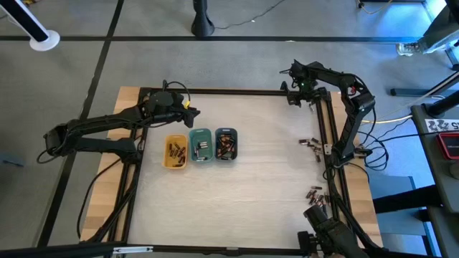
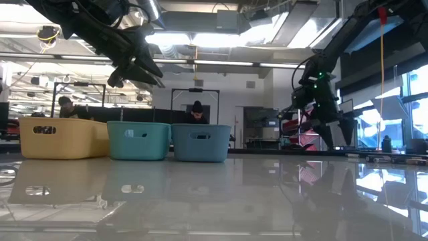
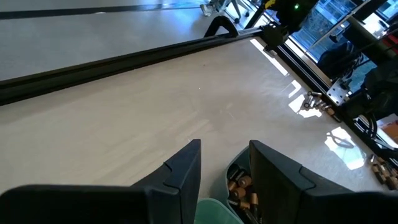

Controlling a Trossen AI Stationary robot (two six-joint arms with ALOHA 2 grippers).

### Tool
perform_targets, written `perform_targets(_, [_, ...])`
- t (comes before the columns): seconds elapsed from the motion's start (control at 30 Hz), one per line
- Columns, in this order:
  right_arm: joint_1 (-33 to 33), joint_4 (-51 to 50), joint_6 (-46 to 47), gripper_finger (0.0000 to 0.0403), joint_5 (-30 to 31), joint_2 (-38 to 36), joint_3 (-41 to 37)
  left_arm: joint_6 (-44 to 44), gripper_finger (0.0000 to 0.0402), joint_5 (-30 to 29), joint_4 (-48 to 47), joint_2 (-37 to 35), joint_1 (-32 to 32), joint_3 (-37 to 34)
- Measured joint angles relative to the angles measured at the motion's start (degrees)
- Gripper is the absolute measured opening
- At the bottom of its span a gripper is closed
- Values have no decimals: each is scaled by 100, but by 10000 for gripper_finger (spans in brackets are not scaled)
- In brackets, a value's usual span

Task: Sort batteries
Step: Put the large black battery into the blue bin

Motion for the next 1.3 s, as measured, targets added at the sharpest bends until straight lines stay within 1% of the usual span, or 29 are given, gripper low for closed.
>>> perform_targets(0.13, [-47,125,7,268,20,-15,2,17,125,0,-1,0,0,0])
perform_targets(0.27, [-141,265,106,243,-38,-15,11,11,125,98,0,0,0,0])
perform_targets(0.37, [-227,502,454,227,-433,-15,10,7,125,173,-8,0,0,0])
perform_targets(0.43, [-192,578,763,222,-538,-15,7,2,125,192,-12,0,6,0])
perform_targets(0.47, [-140,601,898,220,-467,-15,6,0,125,195,-5,0,23,0])
perform_targets(0.57, [95,524,1404,219,180,-63,2,-28,125,203,4,0,43,-2])
perform_targets(0.63, [261,529,1700,219,492,-167,-14,-26,125,228,8,0,42,-1])
perform_targets(0.7, [385,829,1934,219,558,-352,-114,-28,125,317,7,0,39,-1])
perform_targets(0.8, [509,1386,1930,218,497,-629,-309,-28,125,404,4,0,39,-2])
perform_targets(0.9, [497,1453,2323,212,632,-911,-653,-12,125,449,2,0,39,-2])
perform_targets(0.97, [485,1538,2790,192,888,-1152,-1030,-9,125,483,-18,0,39,-1])
perform_targets(1.0, [481,1606,3062,176,1007,-1290,-1257,-7,125,515,-20,0,39,-2])
perform_targets(1.03, [481,1836,3073,155,1078,-1411,-1459,-4,125,541,-16,0,39,-2])
perform_targets(1.1, [487,2356,3485,102,1028,-1626,-1728,-4,125,559,-20,0,37,-2])
perform_targets(1.17, [498,2623,3763,40,1101,-1790,-1931,45,125,597,-24,0,38,-2])
perform_targets(1.2, [497,2790,3794,21,1129,-1837,-2002,77,125,674,-22,0,39,-2])
perform_targets(1.23, [493,2898,3849,13,1196,-1884,-2050,119,125,739,-22,0,39,-2])
perform_targets(1.3, [494,3020,3925,15,1403,-1894,-2065,176,125,820,-35,0,39,-2])
